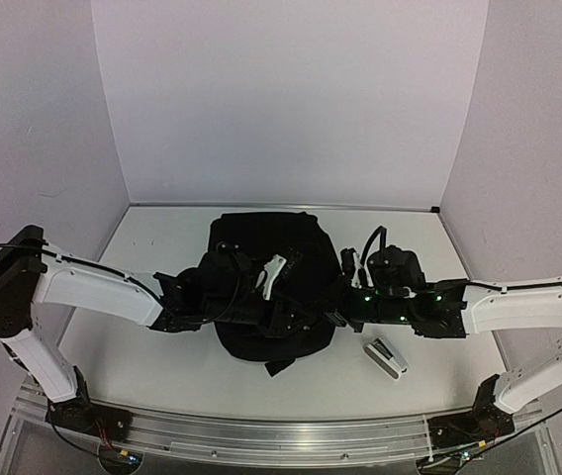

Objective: Pack the student bag
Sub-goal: Zip the student bag at the center of the board, then adjust the student bag at the center of the board.

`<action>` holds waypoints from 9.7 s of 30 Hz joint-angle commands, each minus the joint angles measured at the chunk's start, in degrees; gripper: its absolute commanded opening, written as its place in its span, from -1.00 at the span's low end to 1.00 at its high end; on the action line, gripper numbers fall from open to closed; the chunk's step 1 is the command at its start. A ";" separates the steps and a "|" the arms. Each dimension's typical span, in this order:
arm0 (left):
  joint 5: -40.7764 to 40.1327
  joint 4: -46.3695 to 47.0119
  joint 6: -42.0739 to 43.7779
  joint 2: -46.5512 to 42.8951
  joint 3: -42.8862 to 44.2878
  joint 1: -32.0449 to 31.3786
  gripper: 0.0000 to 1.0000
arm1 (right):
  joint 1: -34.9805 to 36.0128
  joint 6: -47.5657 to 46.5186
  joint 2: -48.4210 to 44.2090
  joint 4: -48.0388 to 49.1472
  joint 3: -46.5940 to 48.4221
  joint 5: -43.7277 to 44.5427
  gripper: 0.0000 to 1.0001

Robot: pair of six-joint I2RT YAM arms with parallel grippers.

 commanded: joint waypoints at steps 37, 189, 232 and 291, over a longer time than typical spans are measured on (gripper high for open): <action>-1.36 3.22 -4.95 -2.94 -2.39 -0.71 -1.00 | -5.55 6.52 4.46 -0.63 -3.60 6.93 -0.22; 6.68 -14.47 -5.22 -17.08 2.83 29.74 -0.99 | 2.60 -54.72 10.07 -25.28 21.27 8.36 -1.00; 8.72 -32.54 -6.67 -2.87 18.60 44.61 0.96 | -12.53 -29.13 7.77 -28.55 23.62 13.66 0.78; 23.95 -8.31 -16.27 -8.50 -8.65 19.79 -0.99 | -30.35 -36.27 38.33 -11.79 37.47 10.75 -1.00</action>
